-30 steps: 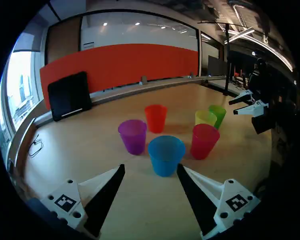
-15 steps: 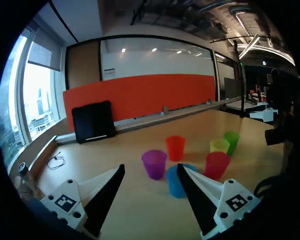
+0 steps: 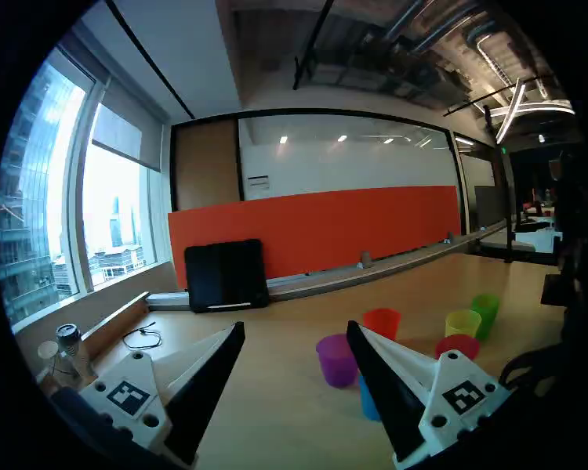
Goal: Pour water
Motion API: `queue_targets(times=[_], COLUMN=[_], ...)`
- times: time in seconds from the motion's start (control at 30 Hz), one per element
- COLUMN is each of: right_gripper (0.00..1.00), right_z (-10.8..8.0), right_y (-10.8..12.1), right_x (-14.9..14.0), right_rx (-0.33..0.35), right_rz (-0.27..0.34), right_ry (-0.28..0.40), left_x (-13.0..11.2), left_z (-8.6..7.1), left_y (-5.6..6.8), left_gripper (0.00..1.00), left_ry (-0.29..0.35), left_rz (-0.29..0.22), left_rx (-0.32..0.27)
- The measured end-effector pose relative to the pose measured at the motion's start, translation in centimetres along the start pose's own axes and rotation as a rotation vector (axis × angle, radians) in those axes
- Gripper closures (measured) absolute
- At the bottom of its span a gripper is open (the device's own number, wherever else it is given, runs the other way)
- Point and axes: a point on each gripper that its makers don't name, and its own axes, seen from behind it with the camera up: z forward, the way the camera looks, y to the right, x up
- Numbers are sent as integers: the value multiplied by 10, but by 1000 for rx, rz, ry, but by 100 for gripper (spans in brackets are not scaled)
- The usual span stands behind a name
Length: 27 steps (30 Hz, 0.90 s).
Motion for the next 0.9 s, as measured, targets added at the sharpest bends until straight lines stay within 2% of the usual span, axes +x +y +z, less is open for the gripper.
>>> queue_targets(times=[0.2,0.4,0.6,0.9], right_gripper=[1,1,1,1], right_z=[-2,-6,-9,-10], right_y=[6,8,9,12], right_x=[16,18,13,7], right_rx=[-74,-114,-133,-151], right_rz=[22,41,54,65], right_ry=[69,93,85,67], left_x=[2,0,-2,-12], left_z=[-1,5,8,17], left_y=[-10,-16,-23,-21], left_gripper=[3,3,4,4], left_ry=[29,41,55,64], left_rz=[-52,-109,-100,-75], left_rx=[68,100,133,156])
